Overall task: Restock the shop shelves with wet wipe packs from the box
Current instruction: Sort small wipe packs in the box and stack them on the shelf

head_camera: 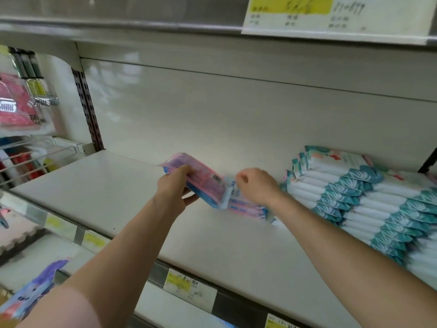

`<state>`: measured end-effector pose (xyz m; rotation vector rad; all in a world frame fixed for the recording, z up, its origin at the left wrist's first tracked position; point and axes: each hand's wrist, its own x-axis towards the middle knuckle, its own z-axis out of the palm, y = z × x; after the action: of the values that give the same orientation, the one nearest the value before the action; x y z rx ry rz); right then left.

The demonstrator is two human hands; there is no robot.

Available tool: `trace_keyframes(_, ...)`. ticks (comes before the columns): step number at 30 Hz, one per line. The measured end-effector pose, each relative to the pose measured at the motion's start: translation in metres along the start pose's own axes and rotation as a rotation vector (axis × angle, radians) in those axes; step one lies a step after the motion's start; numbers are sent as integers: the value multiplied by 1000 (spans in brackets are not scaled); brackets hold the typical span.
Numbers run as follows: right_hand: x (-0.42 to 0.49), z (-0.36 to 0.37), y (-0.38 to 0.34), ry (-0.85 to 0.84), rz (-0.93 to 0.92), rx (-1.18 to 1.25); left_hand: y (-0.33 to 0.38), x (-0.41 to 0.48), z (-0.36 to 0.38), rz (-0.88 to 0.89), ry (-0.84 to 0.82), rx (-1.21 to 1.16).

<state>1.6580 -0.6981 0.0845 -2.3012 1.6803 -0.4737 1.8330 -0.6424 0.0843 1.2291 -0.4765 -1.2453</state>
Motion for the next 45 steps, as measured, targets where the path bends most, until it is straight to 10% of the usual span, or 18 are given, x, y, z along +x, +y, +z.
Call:
trace_keyframes(5,-10,-37,-22,-14,47,490,-2,-1,31,1,-92,120)
trace_keyframes(12,-5,-63,-38,-70,178,760,2,-9,72,614,-247,857)
trace_keyframes(22,-6,-57,-5,60,419,1116,8,8,39,-267,-309,260)
trace_keyframes(45,-15,-31,4,-75,121,-385,-19,66,56,173,-75,865)
